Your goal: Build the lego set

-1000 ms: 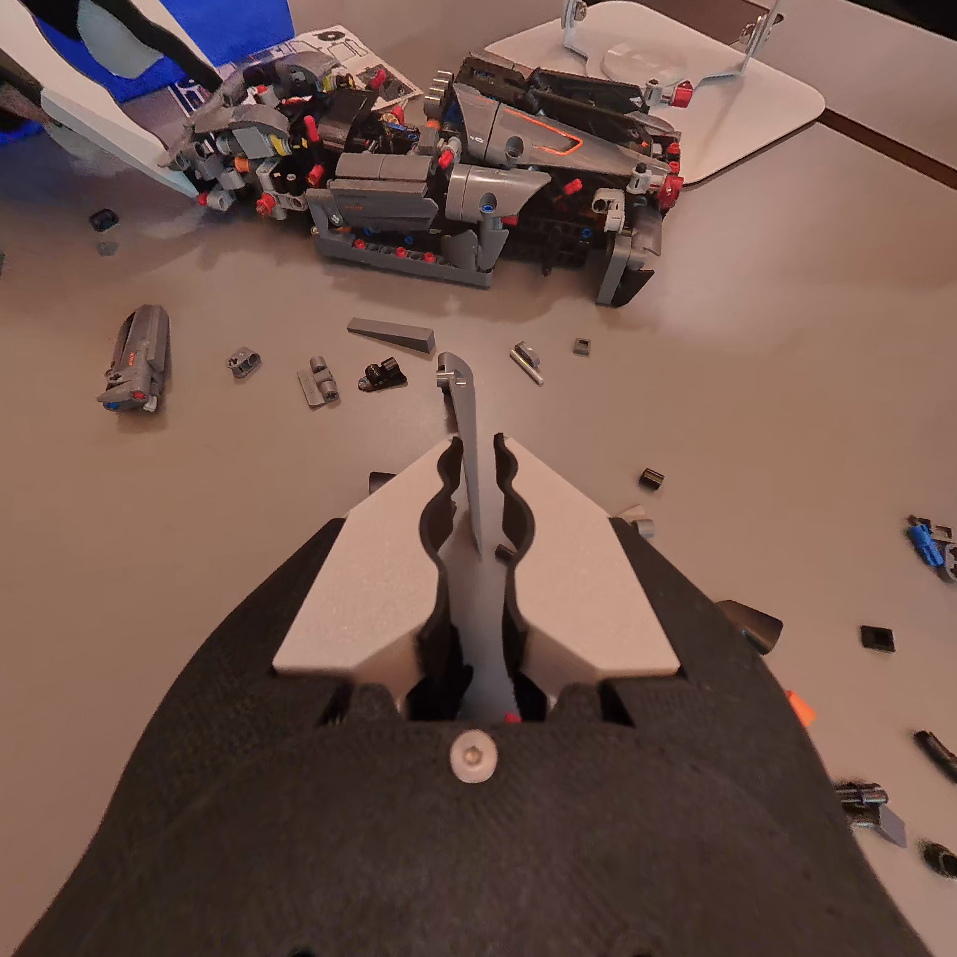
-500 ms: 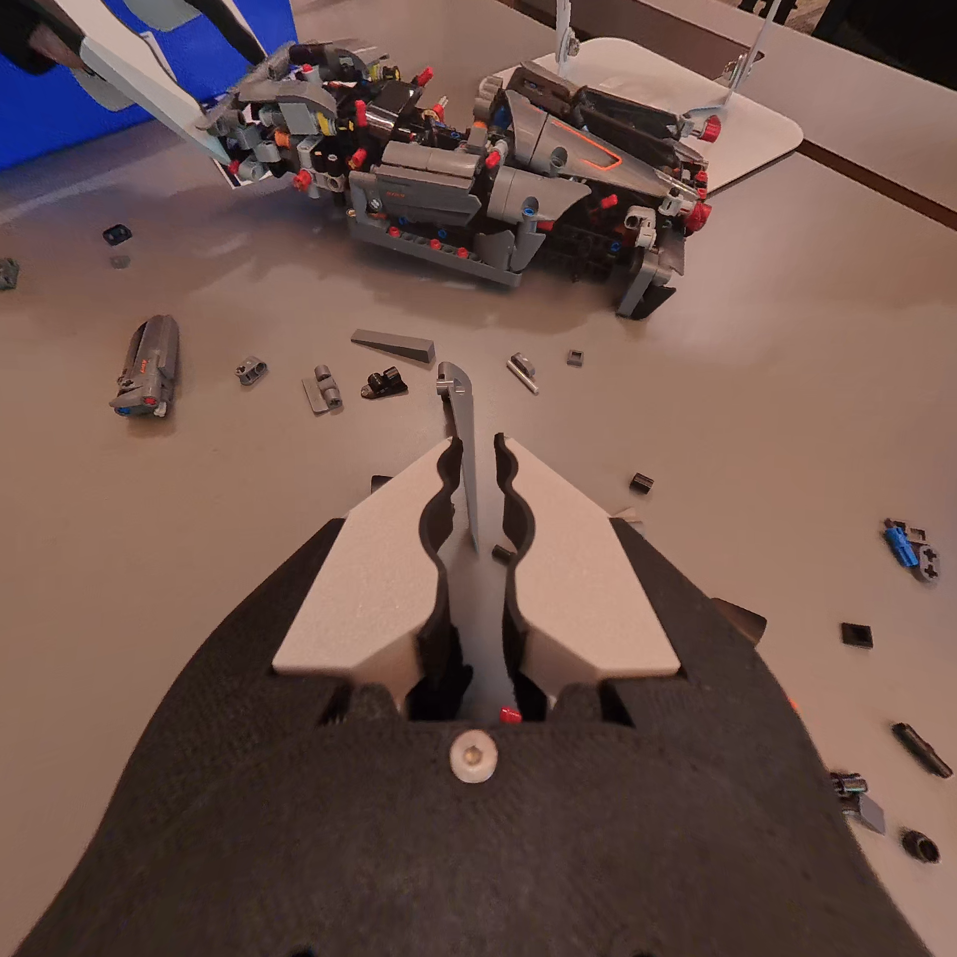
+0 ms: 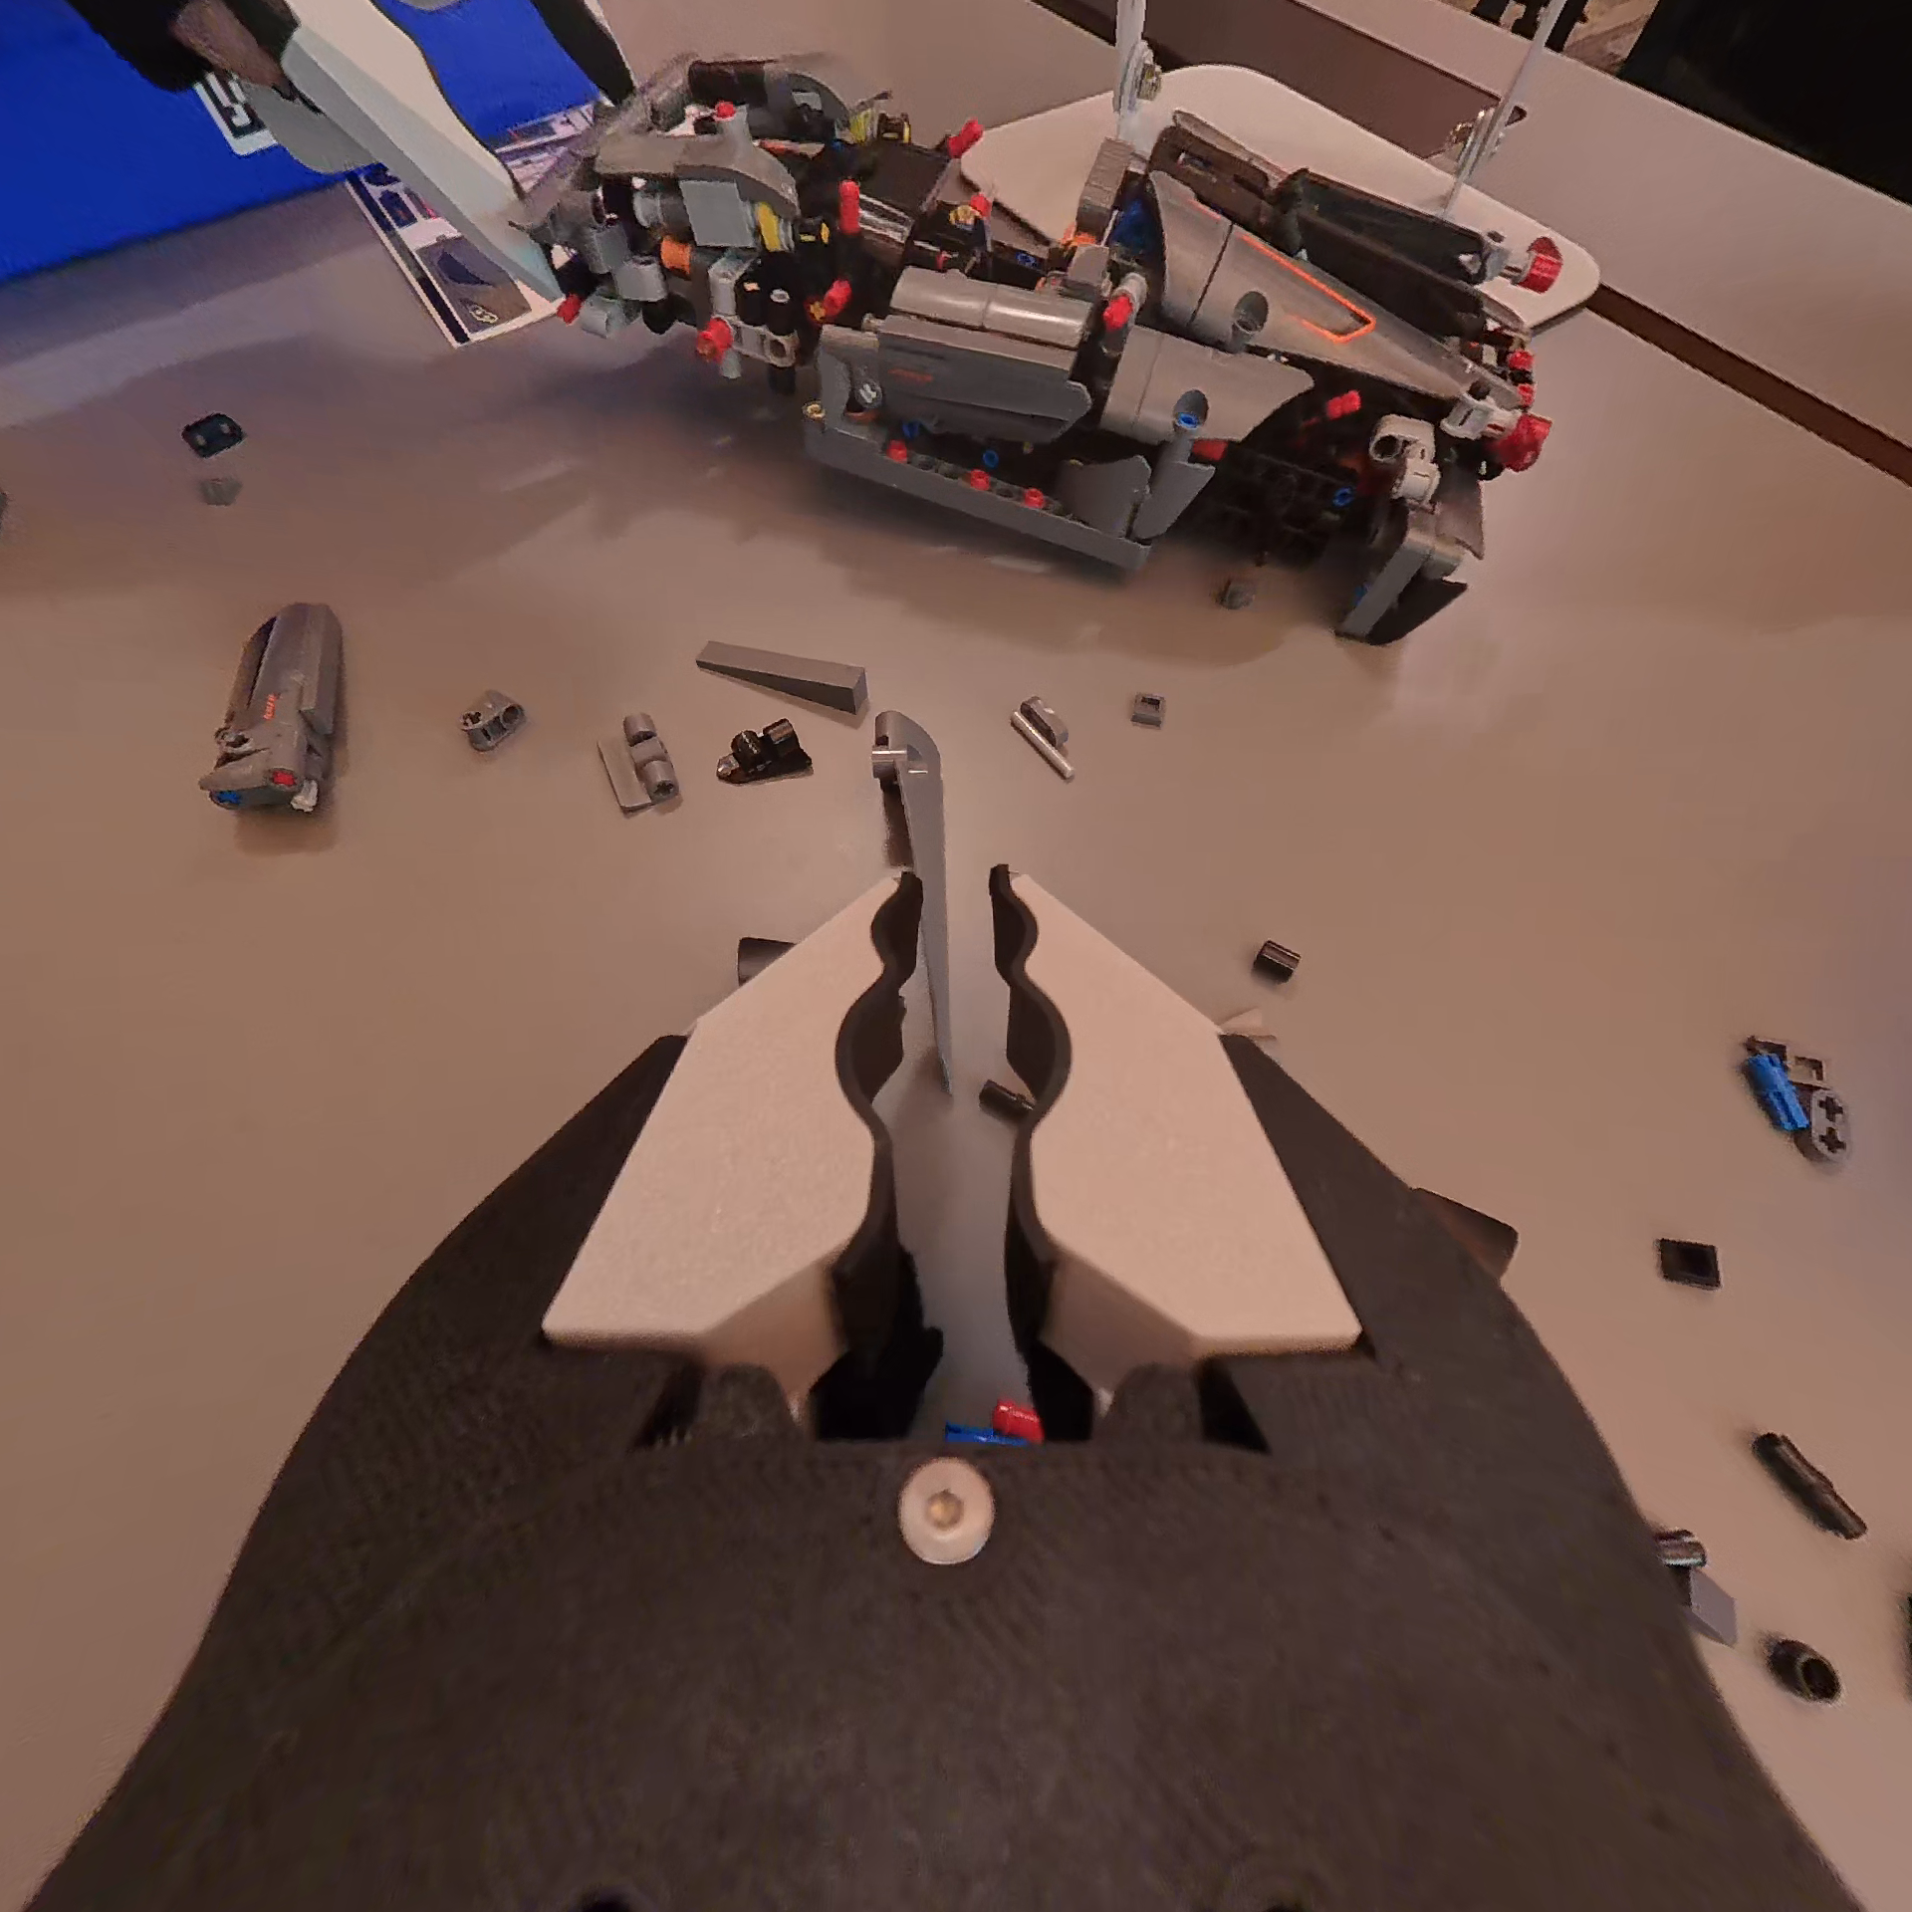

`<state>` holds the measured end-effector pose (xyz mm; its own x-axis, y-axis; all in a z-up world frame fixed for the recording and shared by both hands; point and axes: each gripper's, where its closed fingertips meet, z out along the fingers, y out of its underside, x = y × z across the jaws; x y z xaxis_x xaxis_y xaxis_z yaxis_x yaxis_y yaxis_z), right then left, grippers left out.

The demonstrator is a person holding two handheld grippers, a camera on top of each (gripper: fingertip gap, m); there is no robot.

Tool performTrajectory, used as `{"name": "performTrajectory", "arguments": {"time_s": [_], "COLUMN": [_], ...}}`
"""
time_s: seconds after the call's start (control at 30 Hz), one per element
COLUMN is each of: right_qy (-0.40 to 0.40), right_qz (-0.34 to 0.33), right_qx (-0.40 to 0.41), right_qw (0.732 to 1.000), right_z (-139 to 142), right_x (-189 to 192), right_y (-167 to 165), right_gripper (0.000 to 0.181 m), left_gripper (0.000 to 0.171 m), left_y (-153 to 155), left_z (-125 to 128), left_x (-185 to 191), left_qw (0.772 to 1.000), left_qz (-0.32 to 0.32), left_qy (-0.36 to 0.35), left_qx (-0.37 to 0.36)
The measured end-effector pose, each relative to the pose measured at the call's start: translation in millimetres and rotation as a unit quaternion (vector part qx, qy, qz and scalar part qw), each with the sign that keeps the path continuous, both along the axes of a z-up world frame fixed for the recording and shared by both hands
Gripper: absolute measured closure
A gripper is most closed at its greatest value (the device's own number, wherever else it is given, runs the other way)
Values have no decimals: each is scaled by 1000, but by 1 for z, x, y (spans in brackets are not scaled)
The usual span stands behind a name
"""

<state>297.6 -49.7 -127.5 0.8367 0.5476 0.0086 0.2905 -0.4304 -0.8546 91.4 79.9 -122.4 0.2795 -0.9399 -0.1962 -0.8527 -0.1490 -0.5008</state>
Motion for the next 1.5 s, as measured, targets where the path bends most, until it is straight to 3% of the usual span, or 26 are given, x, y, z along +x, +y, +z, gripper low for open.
{"name": "performTrajectory", "arguments": {"time_s": [0.33, 0.93, 1.17, 1.4, 1.5], "right_qy": [-27, -53, -74, -104, -105], "right_qz": [42, 100, 154, 172, 155], "right_qx": [8, 19, 57, 151, 174], "right_qw": [999, 993, 984, 968, 967], "right_z": [-2, -6, 1, 34, 35], "right_x": [-17, -40, -62, -96, -112], "right_y": [-5, -13, -23, -39, -54], "right_gripper": [169, 165, 154, 147, 136], "left_gripper": [108, 107, 77, 69, 68], "left_y": [16, 48, 48, 32, 16], "left_z": [0, -26, -24, -5, 1], "left_x": [17, 56, 43, 19, 11], "left_qw": [1000, 999, 1000, 999, 998], "left_qz": [-9, -37, -18, 7, 10], "left_qy": [0, -8, 1, -19, -42], "left_qx": [-4, -15, -5, 38, 36]}}
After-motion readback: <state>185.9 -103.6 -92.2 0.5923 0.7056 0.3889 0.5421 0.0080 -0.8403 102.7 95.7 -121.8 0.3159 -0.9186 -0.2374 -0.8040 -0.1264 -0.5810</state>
